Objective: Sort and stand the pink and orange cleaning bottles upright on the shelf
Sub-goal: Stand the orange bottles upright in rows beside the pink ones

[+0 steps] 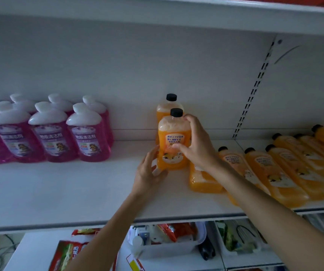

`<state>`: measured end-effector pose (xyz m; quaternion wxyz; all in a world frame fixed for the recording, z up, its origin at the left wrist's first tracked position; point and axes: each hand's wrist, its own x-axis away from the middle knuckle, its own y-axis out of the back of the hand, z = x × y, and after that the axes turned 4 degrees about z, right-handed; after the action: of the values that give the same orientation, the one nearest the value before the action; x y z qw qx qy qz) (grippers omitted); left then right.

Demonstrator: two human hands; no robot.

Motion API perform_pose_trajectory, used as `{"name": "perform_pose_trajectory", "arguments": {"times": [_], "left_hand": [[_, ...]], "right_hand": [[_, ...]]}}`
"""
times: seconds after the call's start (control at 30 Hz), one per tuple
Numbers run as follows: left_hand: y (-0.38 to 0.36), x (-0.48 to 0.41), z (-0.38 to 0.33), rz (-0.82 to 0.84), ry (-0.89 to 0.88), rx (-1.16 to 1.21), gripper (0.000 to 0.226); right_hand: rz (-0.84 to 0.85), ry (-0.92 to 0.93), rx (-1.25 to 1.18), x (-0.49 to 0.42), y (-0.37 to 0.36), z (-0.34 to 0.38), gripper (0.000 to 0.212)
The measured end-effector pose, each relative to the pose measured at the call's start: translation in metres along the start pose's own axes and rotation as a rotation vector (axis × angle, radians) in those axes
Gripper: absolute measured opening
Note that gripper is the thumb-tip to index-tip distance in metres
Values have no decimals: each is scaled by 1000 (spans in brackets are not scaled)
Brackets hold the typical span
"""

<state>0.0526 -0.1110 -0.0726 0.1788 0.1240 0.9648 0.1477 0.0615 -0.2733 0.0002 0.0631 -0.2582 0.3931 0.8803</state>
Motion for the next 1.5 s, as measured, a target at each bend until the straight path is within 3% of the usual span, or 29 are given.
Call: {"name": "perform_pose_trajectory", "arguments": {"times": [0.27, 0.53, 0.73, 0.9, 1.0, 1.1, 1.17, 1.23, 1.4, 1.5], "left_hand": [[-8, -6, 1, 112, 81, -340, 95], [-2, -19, -2, 118, 149, -337, 84], [-9, -23, -6, 84, 212, -332, 83], [-24, -21, -19, 12, 278, -369, 54], [-41, -20, -36, 16, 304, -199, 30], [-64, -19, -48, 159, 358, -198, 55], [-75, -20, -46, 172, 364, -325, 81], [-80, -21, -40, 150, 390, -322, 96], [-80, -17, -35, 102, 366, -211, 95], [-79, -12, -37, 96, 272, -133, 85]], "right_hand": [[-2, -73, 32, -14, -7, -2, 73], [-60, -125, 165, -24, -11, -7, 77], [-8, -132, 238, -38, -8, -14, 79], [127, -136, 276, -41, 14, -27, 82], [210, -217, 288, -34, 33, -45, 83], [333, -395, 298, -19, 54, -73, 71], [501, -482, 342, -7, 58, -86, 66], [569, -458, 392, 1, 53, -93, 63], [528, -326, 418, 2, 50, -95, 57], [386, -234, 294, 8, 50, -102, 46]]}}
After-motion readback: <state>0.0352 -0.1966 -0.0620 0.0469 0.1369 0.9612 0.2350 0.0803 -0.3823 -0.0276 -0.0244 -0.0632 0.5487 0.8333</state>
